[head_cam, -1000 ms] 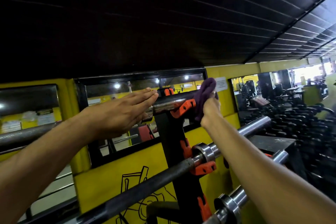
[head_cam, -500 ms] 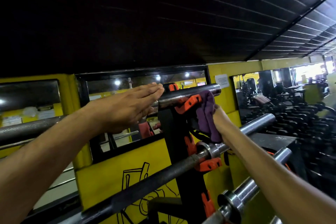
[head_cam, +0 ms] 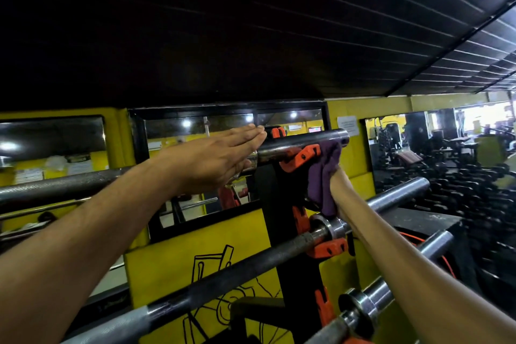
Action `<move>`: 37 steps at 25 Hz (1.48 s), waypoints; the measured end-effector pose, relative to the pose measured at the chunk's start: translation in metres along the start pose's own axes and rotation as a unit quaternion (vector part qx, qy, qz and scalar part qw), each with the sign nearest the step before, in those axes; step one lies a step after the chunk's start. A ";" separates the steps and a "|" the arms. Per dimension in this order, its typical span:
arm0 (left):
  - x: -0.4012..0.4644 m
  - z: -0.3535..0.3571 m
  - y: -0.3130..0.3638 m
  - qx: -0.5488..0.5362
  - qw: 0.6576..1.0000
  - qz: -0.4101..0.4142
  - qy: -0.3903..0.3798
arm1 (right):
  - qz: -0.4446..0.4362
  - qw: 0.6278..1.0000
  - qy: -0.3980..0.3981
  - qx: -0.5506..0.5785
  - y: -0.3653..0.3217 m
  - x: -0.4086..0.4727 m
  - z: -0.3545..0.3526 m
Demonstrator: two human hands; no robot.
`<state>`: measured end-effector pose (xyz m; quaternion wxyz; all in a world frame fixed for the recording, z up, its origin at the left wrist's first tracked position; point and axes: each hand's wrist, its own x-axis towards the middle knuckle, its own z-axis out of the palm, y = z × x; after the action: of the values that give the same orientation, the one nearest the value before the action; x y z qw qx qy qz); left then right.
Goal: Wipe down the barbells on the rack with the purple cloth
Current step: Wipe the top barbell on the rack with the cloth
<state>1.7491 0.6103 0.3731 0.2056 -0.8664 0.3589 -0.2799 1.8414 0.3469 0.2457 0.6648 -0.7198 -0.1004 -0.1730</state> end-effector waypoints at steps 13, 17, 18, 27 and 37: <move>-0.070 -0.012 -0.028 0.008 0.999 -0.036 -0.034 | -0.111 0.990 -0.036 0.078 -0.031 -0.094 0.023; -0.095 -0.010 -0.034 0.034 0.998 -0.043 -0.026 | -0.062 0.984 0.006 0.165 -0.049 -0.060 0.063; -0.099 -0.009 -0.033 0.041 0.998 -0.042 -0.017 | -0.057 0.981 0.019 0.187 -0.048 -0.057 0.071; -0.099 -0.004 -0.036 0.058 0.997 -0.050 -0.004 | -0.077 0.952 0.118 0.273 -0.040 -0.055 0.099; -0.097 -0.005 -0.031 0.074 0.996 -0.053 0.000 | -0.113 0.979 0.058 0.158 -0.050 -0.082 0.096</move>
<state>1.7045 0.7017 0.3616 0.2542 -0.8665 0.2910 -0.3160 1.7587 0.4534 0.2552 0.7513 -0.5780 -0.1684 -0.2702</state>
